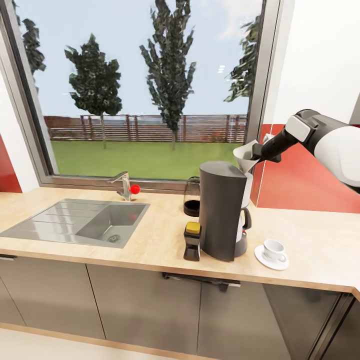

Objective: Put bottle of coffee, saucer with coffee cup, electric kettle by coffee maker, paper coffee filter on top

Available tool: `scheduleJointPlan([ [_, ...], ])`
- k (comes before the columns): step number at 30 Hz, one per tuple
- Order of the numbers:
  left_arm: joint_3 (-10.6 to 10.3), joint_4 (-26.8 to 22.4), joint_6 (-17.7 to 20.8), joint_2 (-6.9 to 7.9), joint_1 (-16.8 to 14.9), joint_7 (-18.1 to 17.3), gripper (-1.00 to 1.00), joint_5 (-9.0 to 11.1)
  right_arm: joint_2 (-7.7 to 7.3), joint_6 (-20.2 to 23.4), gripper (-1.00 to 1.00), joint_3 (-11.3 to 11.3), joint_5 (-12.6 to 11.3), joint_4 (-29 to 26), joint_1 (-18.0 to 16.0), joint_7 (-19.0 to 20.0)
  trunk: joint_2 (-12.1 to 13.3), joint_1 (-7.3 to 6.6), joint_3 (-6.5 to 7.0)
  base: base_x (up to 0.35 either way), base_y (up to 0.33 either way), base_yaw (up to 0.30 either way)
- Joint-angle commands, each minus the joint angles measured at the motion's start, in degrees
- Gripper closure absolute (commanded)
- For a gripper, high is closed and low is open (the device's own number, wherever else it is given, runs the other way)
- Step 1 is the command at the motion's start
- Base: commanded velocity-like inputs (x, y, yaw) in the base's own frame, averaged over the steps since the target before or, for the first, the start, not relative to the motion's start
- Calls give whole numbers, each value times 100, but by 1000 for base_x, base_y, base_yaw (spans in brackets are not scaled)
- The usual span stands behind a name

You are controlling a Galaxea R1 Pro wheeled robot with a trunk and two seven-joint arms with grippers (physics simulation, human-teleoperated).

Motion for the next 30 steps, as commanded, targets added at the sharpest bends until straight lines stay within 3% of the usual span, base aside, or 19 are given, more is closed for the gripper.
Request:
scheduleJointPlan([
  [1, 13, -14, 0, -4, 3, 4, -100, 18, -2, 3, -100, -19, 56, 12, -9, 35, -5, 1, -7, 0, 0, 0],
  [14, 16, -14, -1, -4, 3, 0, -100, 22, -13, 3, -100, -19, 57, 9, -9, 35, -5, 1, -7, 0, 0, 0],
  [25, 19, -14, 4, -12, 3, 2, -100, 24, -112, 3, -100, 25, 84, 2, -9, 35, -5, 1, -7, 0, 0, 0],
  [30, 12, -14, 37, -8, 3, -2, -100, 23, -211, 3, -100, 4, 99, -64, -9, 35, 196, -109, 83, 0, 0, 0],
])
